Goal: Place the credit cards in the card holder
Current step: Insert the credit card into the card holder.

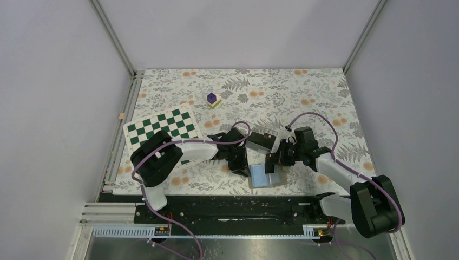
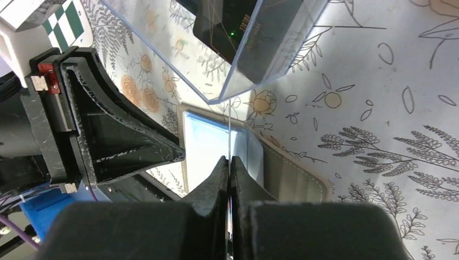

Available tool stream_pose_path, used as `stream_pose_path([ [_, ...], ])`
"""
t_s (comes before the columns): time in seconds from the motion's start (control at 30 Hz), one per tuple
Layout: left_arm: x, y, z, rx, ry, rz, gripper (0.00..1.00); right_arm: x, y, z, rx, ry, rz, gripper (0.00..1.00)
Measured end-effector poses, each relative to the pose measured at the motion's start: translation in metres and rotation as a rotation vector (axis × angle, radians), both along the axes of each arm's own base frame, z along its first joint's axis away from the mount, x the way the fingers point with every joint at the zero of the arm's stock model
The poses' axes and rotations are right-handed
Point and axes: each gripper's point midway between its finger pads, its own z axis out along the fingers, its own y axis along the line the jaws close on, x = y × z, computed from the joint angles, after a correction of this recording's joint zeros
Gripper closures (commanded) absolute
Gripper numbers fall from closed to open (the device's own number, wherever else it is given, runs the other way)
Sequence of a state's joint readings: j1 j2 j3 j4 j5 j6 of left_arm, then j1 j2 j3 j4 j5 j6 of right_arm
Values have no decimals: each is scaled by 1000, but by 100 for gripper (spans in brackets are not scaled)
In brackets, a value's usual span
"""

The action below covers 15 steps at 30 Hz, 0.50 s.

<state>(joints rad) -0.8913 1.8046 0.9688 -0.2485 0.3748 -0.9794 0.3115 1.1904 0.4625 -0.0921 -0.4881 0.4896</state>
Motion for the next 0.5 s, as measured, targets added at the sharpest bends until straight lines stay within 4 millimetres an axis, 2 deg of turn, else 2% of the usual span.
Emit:
stream_pose_path([
  [0.5,3,-1,-1,23,-19,-25,82,4,-8,-5,-52,-20,-18,100],
])
